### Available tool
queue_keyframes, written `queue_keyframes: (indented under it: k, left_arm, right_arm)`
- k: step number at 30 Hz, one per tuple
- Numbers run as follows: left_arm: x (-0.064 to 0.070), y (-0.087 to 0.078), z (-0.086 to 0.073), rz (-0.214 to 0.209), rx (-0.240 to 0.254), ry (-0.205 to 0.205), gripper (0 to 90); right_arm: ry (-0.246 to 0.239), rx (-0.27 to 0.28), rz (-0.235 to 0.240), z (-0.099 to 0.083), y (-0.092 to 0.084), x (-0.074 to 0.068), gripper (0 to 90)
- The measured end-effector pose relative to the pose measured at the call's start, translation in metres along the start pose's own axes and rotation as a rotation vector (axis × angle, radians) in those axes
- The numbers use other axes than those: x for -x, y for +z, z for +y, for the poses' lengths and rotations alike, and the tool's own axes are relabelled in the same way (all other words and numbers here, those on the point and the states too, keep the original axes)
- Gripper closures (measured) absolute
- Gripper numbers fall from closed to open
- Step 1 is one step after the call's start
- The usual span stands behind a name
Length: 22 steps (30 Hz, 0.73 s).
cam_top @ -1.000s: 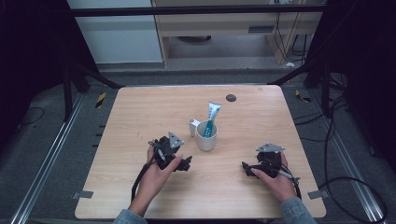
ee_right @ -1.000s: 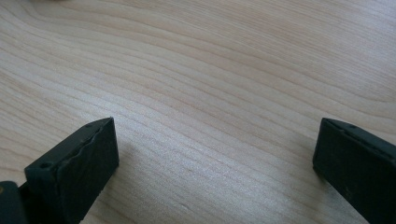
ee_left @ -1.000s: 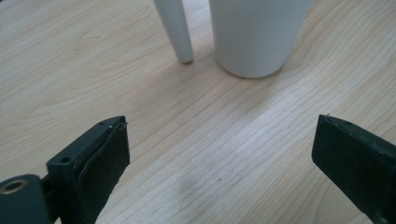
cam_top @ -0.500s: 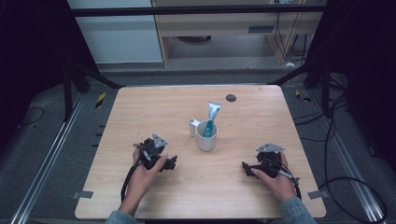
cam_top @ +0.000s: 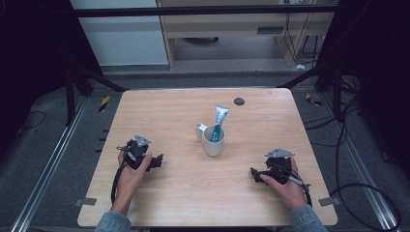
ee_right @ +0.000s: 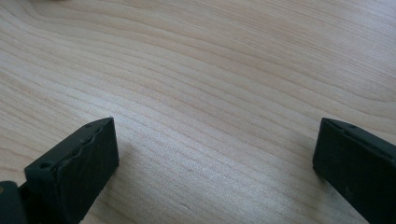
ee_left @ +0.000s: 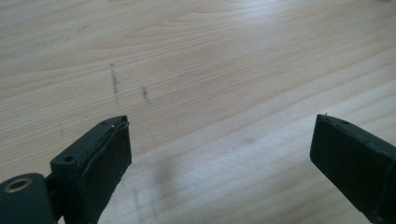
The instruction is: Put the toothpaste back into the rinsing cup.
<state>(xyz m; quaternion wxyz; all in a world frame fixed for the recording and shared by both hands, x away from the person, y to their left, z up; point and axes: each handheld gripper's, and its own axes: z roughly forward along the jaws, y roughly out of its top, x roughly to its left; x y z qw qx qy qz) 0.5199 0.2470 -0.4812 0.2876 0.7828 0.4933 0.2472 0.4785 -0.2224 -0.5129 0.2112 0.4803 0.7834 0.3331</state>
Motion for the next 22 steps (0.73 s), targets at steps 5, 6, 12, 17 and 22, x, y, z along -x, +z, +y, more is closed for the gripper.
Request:
queue_keyframes:
  k: [5,6,12,17,22]
  left_arm:
    - [-0.016,0.011,0.0,0.008,0.001,-0.023,4.8]
    - [-0.018,0.013,0.001,0.008,0.002,-0.027,4.8]
    - [-0.031,0.027,0.002,-0.008,0.002,-0.041,4.8]
    - [-0.038,0.038,-0.004,-0.04,0.027,-0.079,2.1]
    - [-0.038,0.039,-0.004,-0.035,0.018,-0.082,0.0]
  right_arm:
    - [0.0,0.0,0.0,0.0,0.0,0.0,0.5]
    - [0.0,0.0,0.0,0.0,0.0,0.0,0.5]
    - [0.0,0.0,0.0,0.0,0.0,0.0,0.5]
    - [0.0,0.0,0.0,0.0,0.0,0.0,0.5]
    - [0.001,0.0,0.0,0.0,0.0,0.0,0.4]
